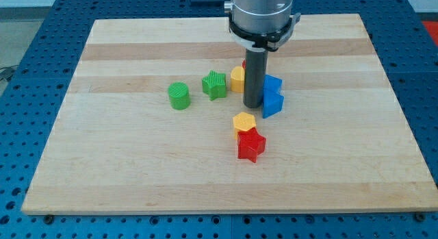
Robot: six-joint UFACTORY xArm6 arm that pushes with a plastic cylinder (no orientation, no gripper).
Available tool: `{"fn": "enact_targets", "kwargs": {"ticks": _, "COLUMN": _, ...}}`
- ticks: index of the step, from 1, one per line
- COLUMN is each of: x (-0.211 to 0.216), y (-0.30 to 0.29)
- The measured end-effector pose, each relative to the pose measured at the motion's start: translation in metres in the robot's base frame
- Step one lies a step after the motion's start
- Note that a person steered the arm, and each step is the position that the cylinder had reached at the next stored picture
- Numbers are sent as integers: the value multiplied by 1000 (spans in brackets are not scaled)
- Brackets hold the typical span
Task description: Move the yellow hexagon diagonally bottom right to the green star
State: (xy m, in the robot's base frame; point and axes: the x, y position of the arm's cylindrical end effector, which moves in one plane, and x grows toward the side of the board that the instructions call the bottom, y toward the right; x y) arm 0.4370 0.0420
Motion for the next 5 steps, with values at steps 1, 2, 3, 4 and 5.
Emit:
{"fn": "enact_targets", "kwargs": {"ticks": 1, "x": 4, "y": -18}}
{"fn": "enact_targets", "kwargs": {"ticks": 2, "x": 26, "y": -50}}
{"fn": "enact_targets", "kwargs": {"ticks": 3, "x": 29, "y": -50}}
{"fn": "enact_targets", "kwargs": {"ticks": 4, "x": 72, "y": -48}}
{"fn": "enact_targets", "kwargs": {"ticks": 5, "x": 64, "y": -46}}
